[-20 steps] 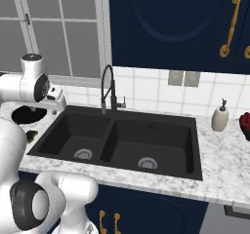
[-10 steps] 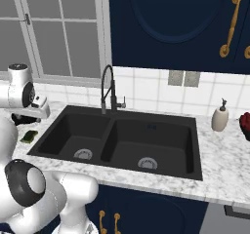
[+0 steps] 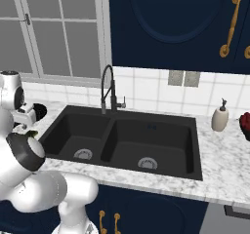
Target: Pick the pan and sponge and place them into the sink. Then turn on the water.
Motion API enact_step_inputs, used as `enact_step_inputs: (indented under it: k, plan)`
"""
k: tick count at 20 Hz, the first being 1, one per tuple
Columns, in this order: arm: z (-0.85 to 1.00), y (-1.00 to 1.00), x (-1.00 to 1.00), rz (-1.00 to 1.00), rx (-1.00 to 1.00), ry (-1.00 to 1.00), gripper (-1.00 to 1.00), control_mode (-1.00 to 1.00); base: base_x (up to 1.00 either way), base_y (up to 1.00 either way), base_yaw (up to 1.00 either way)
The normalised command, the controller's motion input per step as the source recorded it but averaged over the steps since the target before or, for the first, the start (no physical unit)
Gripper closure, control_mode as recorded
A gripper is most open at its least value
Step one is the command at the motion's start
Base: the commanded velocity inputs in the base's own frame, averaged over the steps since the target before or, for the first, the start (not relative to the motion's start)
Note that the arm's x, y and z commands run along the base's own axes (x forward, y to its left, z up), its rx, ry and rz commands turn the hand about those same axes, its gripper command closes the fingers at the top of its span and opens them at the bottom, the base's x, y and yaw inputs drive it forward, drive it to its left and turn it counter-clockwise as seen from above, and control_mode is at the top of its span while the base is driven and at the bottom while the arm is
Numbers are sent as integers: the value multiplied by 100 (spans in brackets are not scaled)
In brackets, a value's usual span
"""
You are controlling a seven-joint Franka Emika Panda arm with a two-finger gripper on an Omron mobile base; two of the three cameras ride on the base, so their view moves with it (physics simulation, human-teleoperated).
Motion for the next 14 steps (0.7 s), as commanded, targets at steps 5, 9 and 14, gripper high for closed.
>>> enact_step_inputs:
  k: [5, 9, 14]
  plan:
    - [-14, 76, 1, -6, -3, 0, -100, -100, 0, 0, 0]
    - [-19, 55, 13, -5, -5, -2, -100, -100, 0, 0, 0]
    - [-37, 25, 21, 0, -1, -1, -100, -100, 0, 0, 0]
